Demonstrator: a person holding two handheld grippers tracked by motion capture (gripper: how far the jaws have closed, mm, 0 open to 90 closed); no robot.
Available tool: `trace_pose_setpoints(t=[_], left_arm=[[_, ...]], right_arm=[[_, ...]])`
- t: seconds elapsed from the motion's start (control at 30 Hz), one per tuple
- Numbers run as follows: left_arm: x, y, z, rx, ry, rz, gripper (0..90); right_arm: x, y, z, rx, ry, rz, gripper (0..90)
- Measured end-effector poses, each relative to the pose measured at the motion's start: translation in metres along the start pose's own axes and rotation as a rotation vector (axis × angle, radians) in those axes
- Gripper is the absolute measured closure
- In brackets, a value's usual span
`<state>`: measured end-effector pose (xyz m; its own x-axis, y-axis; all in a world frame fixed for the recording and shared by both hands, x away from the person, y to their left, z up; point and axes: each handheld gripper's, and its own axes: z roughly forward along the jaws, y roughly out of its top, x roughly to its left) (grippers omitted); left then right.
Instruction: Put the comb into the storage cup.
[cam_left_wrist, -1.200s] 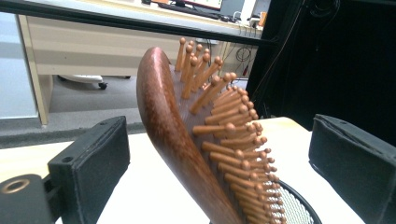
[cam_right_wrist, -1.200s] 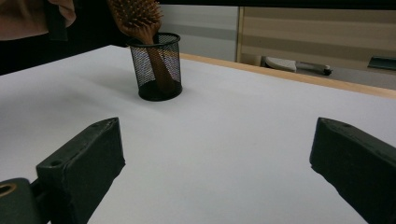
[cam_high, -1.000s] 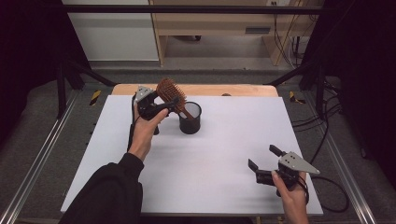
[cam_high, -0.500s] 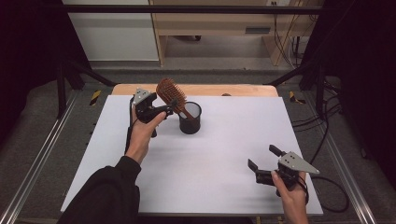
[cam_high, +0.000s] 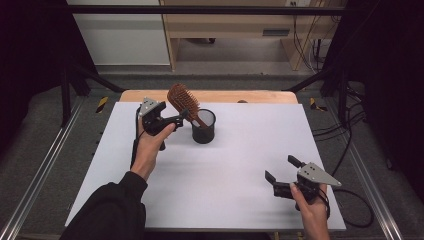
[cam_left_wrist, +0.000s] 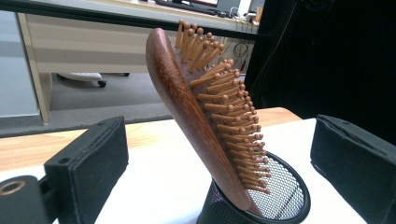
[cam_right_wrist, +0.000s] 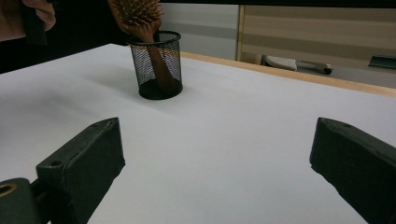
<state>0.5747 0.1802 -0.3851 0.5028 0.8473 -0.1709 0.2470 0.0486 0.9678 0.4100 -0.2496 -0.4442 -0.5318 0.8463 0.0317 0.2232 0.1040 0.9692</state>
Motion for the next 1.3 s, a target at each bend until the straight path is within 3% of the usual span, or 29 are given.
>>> trace_pose_setpoints(t=[0.6,1.3], left_arm=[[0.003,0.003,-0.009,-0.004,0.000,0.017,3.8],[0.003,-0.005,-0.020,0.010,-0.006,0.044,3.4]], right_arm=[[0.001,0.000,0.000,0.001,0.001,-0.001,2.9],[0.001,0.000,0.000,0.001,0.006,0.003,2.9]])
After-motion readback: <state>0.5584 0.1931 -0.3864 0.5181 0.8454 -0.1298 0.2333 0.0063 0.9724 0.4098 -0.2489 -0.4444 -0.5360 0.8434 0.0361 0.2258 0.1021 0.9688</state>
